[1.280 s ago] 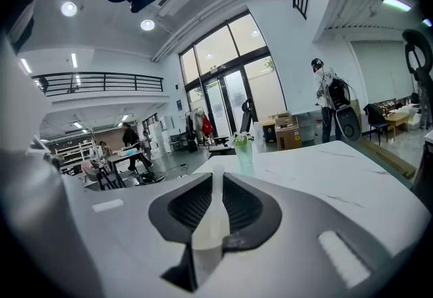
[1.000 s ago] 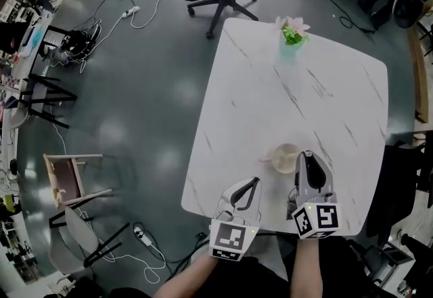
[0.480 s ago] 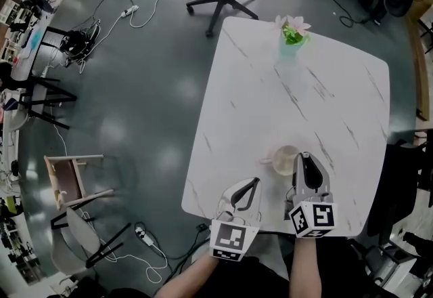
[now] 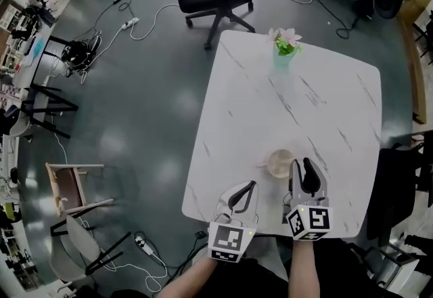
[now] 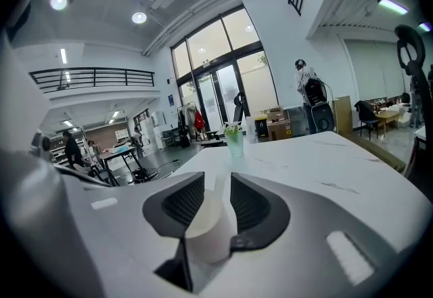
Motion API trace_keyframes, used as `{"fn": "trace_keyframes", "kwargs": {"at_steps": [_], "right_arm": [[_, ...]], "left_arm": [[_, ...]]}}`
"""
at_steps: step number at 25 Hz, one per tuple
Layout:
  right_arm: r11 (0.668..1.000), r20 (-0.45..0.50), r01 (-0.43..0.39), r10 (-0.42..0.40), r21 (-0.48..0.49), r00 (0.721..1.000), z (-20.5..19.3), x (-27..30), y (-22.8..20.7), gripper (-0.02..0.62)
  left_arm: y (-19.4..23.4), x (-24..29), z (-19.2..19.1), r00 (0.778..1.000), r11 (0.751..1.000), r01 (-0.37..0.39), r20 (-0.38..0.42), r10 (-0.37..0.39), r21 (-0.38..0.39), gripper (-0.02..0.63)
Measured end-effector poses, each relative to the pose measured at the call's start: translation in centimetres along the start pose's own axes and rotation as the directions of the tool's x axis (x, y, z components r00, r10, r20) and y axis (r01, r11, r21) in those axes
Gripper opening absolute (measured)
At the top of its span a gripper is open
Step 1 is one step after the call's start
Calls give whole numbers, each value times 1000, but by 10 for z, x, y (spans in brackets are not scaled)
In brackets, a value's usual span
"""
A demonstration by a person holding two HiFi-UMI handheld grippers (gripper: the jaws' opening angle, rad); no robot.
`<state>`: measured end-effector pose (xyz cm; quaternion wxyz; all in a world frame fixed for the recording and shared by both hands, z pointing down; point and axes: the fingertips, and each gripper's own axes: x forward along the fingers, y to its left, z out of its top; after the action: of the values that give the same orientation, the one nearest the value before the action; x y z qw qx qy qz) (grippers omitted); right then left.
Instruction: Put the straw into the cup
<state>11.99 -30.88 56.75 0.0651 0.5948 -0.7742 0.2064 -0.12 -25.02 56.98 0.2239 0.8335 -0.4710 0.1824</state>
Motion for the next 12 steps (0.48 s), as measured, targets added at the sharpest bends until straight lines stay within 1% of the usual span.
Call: {"fn": "trace_keyframes", "kwargs": {"at_steps": [5, 8, 12], "right_arm": [[999, 40, 28, -28, 19, 999, 18, -24, -8, 124], [999, 75, 19, -21, 26, 997, 32, -40, -7, 117], [999, 121, 6, -10, 32, 993, 48, -63, -3, 32]], "left_arm": [[-9, -6, 15, 999, 1000, 2, 33, -3, 16, 2], [-16, -10, 27, 998, 1000, 4, 61, -5, 29, 2], [-29, -18, 46, 994, 999, 7, 112, -12, 46, 2]]}}
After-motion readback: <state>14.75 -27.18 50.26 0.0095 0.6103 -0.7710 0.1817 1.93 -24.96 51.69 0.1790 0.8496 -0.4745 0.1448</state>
